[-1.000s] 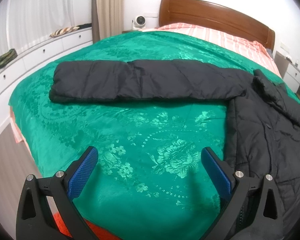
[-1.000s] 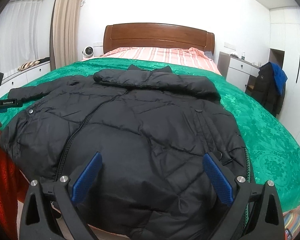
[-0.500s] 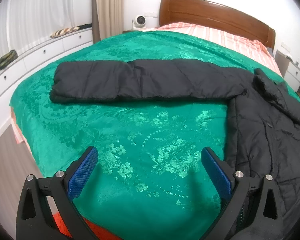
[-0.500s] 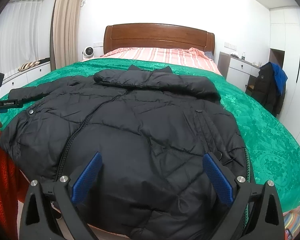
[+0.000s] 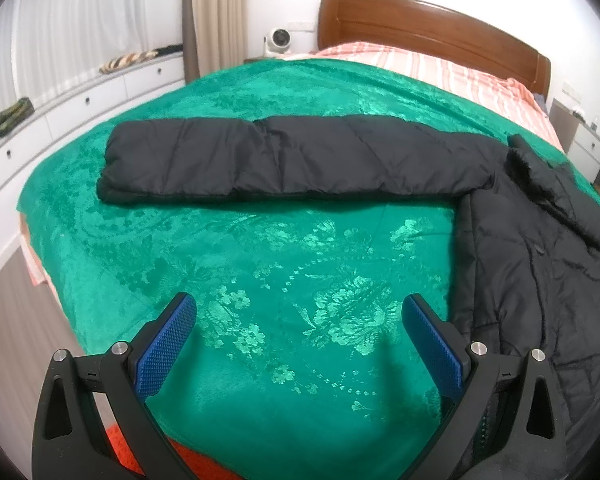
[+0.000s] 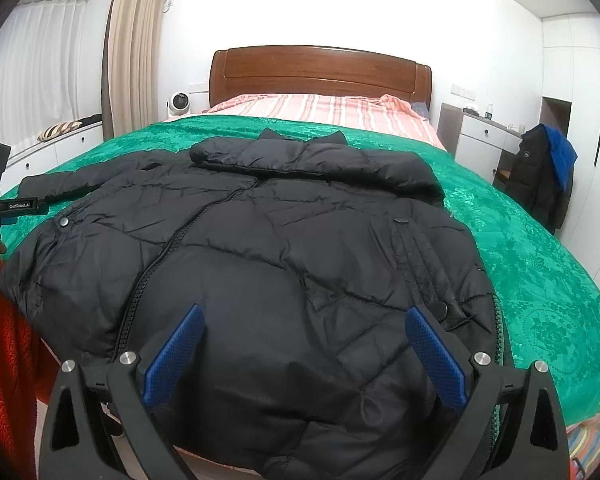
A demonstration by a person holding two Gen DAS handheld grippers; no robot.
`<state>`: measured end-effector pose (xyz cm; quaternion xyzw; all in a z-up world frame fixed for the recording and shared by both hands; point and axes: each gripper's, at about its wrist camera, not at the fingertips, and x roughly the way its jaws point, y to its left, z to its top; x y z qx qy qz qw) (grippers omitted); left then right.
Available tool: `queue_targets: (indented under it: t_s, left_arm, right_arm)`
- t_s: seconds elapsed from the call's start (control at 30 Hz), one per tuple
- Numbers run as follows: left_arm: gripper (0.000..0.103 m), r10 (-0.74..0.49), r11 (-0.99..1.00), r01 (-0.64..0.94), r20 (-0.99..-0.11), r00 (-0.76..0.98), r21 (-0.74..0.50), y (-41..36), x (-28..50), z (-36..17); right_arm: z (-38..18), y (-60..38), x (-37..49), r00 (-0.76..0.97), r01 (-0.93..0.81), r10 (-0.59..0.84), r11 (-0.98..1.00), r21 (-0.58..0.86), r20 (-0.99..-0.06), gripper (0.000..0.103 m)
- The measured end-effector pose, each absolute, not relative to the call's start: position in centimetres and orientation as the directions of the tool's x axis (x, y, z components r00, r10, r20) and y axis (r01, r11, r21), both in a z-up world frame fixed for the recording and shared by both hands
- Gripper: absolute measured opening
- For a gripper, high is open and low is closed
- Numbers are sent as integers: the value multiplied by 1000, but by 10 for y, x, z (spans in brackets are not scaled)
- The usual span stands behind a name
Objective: Fold large clothes
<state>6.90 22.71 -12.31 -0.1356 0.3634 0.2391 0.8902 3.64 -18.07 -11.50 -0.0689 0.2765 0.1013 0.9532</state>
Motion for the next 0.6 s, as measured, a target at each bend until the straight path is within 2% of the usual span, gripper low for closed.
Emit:
queue_targets:
  t_s: [0.07, 0.13, 0.23, 0.33, 0.5, 0.57, 0.6]
  left_arm:
    - [102, 260, 847, -515, -742, 617, -131, 240, 73, -121]
    - [102, 182, 807, -531, -747, 640, -259, 264, 70, -116]
    - [102, 74, 659, -564, -703, 707, -498, 319, 58, -113]
    - [102, 22, 488, -574, -648, 761, -658, 371, 48, -123]
    - [102, -5, 355, -598, -641, 768, -719, 425, 63, -145]
    - [101, 23, 332, -599, -628, 778, -729, 434, 72, -148]
    - [93, 59, 331, -604, -623, 780, -725, 438, 76, -148]
  right_arm:
    - [-114, -182, 35, 830, -230, 155, 970, -75, -535, 100]
    - [-112, -183, 34, 836, -226, 154, 971, -75, -526, 100]
    - [-113, -185, 35, 835, -220, 153, 973, -66, -529, 100]
    - [-115, -184, 39, 828, -218, 152, 974, -60, -540, 100]
    - [-117, -177, 41, 823, -231, 152, 970, -78, -547, 100]
    - [-119, -172, 42, 817, -241, 151, 966, -90, -556, 100]
    - [-120, -171, 42, 815, -245, 151, 965, -96, -559, 100]
